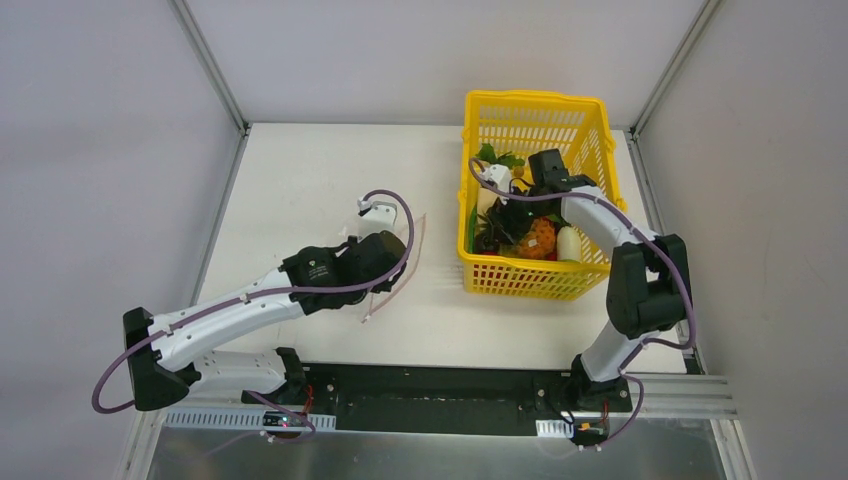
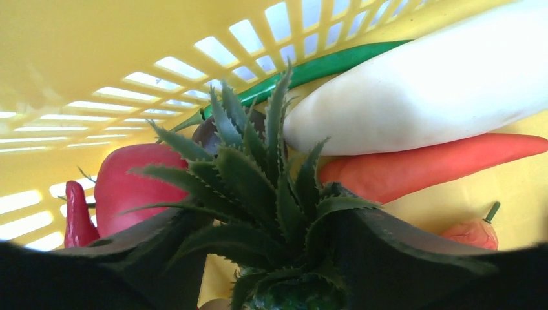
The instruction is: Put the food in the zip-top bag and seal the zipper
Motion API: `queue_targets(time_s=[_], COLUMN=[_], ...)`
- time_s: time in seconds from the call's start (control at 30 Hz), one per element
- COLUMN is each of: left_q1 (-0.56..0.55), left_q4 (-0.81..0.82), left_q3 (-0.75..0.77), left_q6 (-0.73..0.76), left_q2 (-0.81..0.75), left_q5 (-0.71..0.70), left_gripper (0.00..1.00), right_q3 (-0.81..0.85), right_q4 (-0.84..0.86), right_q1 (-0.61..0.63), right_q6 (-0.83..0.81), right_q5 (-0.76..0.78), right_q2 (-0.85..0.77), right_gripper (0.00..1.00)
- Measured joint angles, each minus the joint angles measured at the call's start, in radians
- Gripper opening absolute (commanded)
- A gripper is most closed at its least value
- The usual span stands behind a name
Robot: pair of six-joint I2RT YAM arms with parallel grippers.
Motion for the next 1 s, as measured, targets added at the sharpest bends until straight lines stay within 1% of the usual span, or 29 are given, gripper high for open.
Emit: queue_targets(time_s=[0.13, 0.2, 0.33, 0.37, 0.4, 0.43, 0.7, 0.83, 1.0], left_q1=[0.000, 0.000, 0.000, 0.000, 0.000, 0.000, 0.000, 0.000, 0.000], left_q4=[0.000, 0.000, 0.000, 0.000, 0.000, 0.000, 0.002, 0.010, 0.026], left_q3=[-0.011, -0.013, -0.013, -0.013, -0.013, -0.013, -0.013, -0.013, -0.012], left_q6=[0.000, 0.000, 0.000, 0.000, 0.000, 0.000, 0.000, 0.000, 0.000], left_q2=[-0.011, -0.016, -0.019, -0.019, -0.019, -0.019, -0.018, -0.018, -0.012], left_q5=[0.001, 0.001, 0.001, 0.002, 0.002, 0.005, 0.015, 0.016, 0.035], left_gripper=[0.00, 0.00, 0.00, 0.00, 0.00, 0.00, 0.00, 0.00, 0.00], right_q3=[-0.037, -0.038, -0.038, -0.037, -0.037, -0.035, 0.013, 0.013, -0.015], right_q4=[0.076, 0.101, 0.122, 0.122, 0.121, 0.120, 0.105, 0.132, 0.282], right_q1=[0.000, -0.001, -0.003, -0.003, -0.004, -0.005, -0.011, -0.012, -0.012], right_q6=[0.025, 0.034, 0.050, 0.060, 0.066, 0.074, 0.142, 0.210, 0.372], right_q5=[0.009, 0.018, 0.025, 0.024, 0.023, 0.021, 0.002, -0.006, -0.048], right_q2=[-0.026, -0.035, -0.061, -0.069, -0.075, -0.082, -0.116, -0.222, -0.403], right_gripper=[0.33, 0.26, 0.15, 0.11, 0.04, 0.00, 0.00, 0.00, 0.00])
